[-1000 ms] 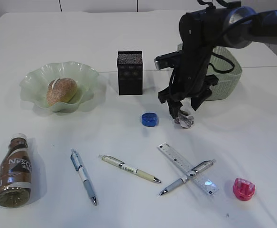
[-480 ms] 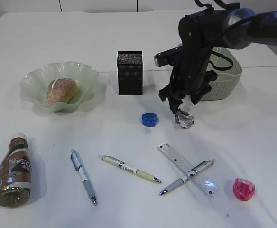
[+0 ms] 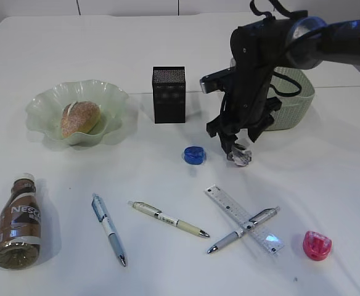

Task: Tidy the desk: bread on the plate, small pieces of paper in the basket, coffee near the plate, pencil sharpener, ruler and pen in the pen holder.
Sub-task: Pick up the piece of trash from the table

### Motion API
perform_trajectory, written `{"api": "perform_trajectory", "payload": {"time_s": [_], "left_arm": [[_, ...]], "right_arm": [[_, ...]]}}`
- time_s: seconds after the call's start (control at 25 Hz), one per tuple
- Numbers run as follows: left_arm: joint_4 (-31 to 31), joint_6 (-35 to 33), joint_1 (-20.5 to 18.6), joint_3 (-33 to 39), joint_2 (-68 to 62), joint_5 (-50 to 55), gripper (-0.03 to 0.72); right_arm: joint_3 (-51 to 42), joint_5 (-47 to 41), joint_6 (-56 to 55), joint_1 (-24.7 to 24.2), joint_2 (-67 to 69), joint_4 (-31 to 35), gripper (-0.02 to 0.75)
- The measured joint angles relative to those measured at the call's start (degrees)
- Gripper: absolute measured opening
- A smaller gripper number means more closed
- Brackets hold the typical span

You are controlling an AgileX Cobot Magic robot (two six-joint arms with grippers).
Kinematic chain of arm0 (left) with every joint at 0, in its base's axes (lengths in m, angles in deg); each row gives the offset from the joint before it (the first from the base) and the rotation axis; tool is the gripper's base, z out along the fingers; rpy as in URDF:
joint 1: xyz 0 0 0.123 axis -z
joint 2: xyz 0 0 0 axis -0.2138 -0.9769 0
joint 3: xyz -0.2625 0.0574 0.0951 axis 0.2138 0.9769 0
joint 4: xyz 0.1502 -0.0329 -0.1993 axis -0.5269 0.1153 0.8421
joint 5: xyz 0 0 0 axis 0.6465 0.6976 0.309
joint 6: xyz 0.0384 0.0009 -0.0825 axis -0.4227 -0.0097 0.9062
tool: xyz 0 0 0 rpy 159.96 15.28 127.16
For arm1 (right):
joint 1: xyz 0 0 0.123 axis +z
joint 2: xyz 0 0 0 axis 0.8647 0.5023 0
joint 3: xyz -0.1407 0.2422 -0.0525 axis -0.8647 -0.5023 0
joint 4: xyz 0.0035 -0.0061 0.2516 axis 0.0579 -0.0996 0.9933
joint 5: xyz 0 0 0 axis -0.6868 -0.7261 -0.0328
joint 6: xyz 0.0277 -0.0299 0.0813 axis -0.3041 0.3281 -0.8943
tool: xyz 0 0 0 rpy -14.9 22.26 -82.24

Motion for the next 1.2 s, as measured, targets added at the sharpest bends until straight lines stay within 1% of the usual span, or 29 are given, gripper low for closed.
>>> {"api": "perform_trajectory", "payload": {"time_s": [0.36, 0.48, 0.52, 0.56, 0.6, 0.64, 0.68, 0.76, 0.8, 0.84, 0.88, 0.92, 1.0, 1.2], "left_arm": [[0.00, 0.00, 0.00, 0.13, 0.00, 0.00, 0.520], [0.00, 0.00, 0.00, 0.12, 0.00, 0.00, 0.520], [0.00, 0.00, 0.00, 0.12, 0.00, 0.00, 0.520], [0.00, 0.00, 0.00, 0.12, 0.00, 0.00, 0.520], [0.00, 0.00, 0.00, 0.12, 0.00, 0.00, 0.520], [0.00, 0.00, 0.00, 0.12, 0.00, 0.00, 0.520], [-0.09, 0.00, 0.00, 0.12, 0.00, 0.00, 0.520], [-0.11, 0.00, 0.00, 0.12, 0.00, 0.00, 0.520], [-0.21, 0.00, 0.00, 0.12, 0.00, 0.00, 0.520], [-0.21, 0.00, 0.00, 0.12, 0.00, 0.00, 0.520], [-0.21, 0.00, 0.00, 0.12, 0.00, 0.00, 0.520], [-0.21, 0.00, 0.00, 0.12, 0.00, 0.00, 0.520], [-0.21, 0.00, 0.00, 0.12, 0.00, 0.00, 0.520], [-0.21, 0.00, 0.00, 0.12, 0.00, 0.00, 0.520]], "right_arm": [[0.00, -0.90, 0.11, 0.00, 3.04, 0.00, 0.547], [0.00, -0.90, 0.11, 0.00, 3.04, 0.00, 0.534], [0.00, -0.90, 0.11, 0.00, 3.04, 0.00, 0.489], [0.00, -0.90, 0.11, 0.00, 3.04, 0.00, 0.470], [0.00, -0.90, 0.11, 0.00, 3.04, 0.00, 0.432], [0.00, -0.90, 0.11, 0.00, 3.04, 0.00, 0.351], [0.00, -0.90, 0.11, 0.00, 3.04, 0.10, 0.314], [0.00, -0.90, 0.11, 0.00, 3.04, 0.10, 0.197], [0.00, -0.90, 0.11, 0.00, 3.04, 0.10, 0.165], [0.00, -0.90, 0.11, 0.00, 3.04, 0.10, 0.113], [0.00, -0.90, 0.11, 0.00, 3.04, 0.10, 0.099], [0.00, -0.90, 0.11, 0.00, 3.04, 0.01, 0.062], [0.00, -1.08, 0.11, 0.00, 3.04, -0.11, 0.024], [0.36, -2.51, 0.11, 0.00, 3.04, -0.20, 0.015]]}}
